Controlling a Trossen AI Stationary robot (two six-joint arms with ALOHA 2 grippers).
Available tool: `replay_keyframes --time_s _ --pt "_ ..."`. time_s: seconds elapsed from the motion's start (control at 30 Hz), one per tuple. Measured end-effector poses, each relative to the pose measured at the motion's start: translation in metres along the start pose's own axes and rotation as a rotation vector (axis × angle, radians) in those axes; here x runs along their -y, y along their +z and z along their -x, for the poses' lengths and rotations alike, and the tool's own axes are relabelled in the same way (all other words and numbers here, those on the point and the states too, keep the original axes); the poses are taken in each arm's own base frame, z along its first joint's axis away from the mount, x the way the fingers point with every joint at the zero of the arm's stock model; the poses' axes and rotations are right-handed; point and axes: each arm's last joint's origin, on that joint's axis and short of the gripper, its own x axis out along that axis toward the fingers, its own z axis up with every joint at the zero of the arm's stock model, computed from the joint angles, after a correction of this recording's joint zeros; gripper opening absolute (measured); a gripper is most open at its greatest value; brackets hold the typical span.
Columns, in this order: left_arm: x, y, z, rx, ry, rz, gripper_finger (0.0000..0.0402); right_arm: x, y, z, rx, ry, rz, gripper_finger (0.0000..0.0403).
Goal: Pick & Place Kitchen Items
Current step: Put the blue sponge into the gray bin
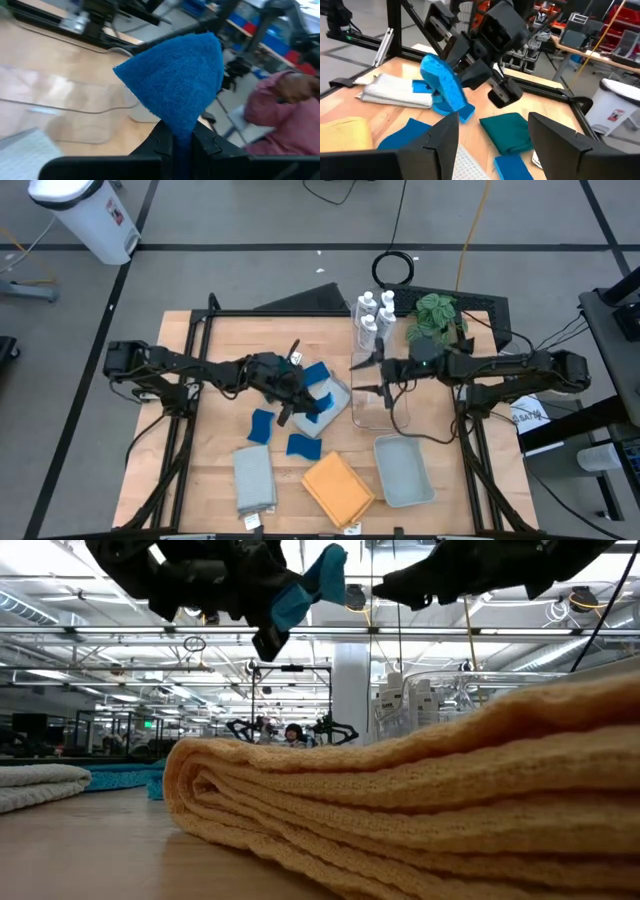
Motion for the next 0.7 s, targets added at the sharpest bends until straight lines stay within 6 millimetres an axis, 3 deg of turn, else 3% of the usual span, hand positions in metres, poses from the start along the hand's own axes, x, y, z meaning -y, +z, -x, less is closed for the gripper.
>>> replay_keyframes --time_s 0.17,0.43,0.7 --pt "-0.01 -0.002 -0.005 -0.001 0.008 0.001 0.004 -0.022 -0.008 -0.019 -0.059 -0.032 0.055 0.021" --pt "-0.02 0.011 -0.016 -0.023 -0.072 -0.003 0.0024 -0.041 -0.017 -0.05 0.031 -0.065 0.121 0.021" --pt "-0.028 0.014 -0.028 -0.122 -0.091 0.017 0.0043 -0.052 -0.025 -0.058 0.002 -0.057 0.228 0.0179"
